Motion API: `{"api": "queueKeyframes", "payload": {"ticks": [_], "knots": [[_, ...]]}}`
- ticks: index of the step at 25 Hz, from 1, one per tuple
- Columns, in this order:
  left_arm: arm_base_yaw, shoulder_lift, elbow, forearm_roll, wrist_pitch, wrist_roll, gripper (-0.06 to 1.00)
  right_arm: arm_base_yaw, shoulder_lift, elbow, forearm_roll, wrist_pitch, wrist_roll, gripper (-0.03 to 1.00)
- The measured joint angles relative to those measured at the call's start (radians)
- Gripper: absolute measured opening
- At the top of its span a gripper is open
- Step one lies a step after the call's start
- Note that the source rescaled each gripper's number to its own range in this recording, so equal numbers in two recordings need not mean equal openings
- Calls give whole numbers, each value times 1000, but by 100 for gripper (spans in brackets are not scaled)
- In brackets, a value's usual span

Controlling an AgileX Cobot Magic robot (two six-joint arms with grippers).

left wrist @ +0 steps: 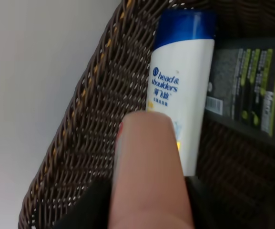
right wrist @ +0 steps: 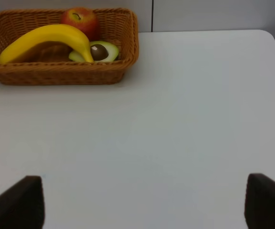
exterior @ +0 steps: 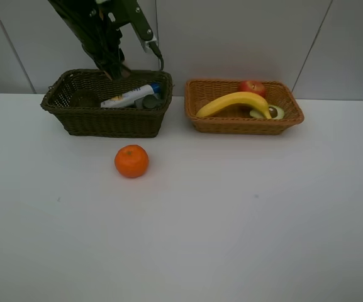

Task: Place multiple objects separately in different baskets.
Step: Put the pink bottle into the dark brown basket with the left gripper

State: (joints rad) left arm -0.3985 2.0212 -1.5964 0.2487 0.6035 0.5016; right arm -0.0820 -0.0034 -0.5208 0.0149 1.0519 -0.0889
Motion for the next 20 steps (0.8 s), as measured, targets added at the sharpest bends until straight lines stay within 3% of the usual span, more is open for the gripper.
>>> {"api": "queueKeyframes", "payload": {"ticks": [7,20], "knots": [[18,84,0,21,-71,0,44,0,0,0,0,0,0,81],[51,93,0,59,-100,0,44,0,0,0,0,0,0,81]]}}
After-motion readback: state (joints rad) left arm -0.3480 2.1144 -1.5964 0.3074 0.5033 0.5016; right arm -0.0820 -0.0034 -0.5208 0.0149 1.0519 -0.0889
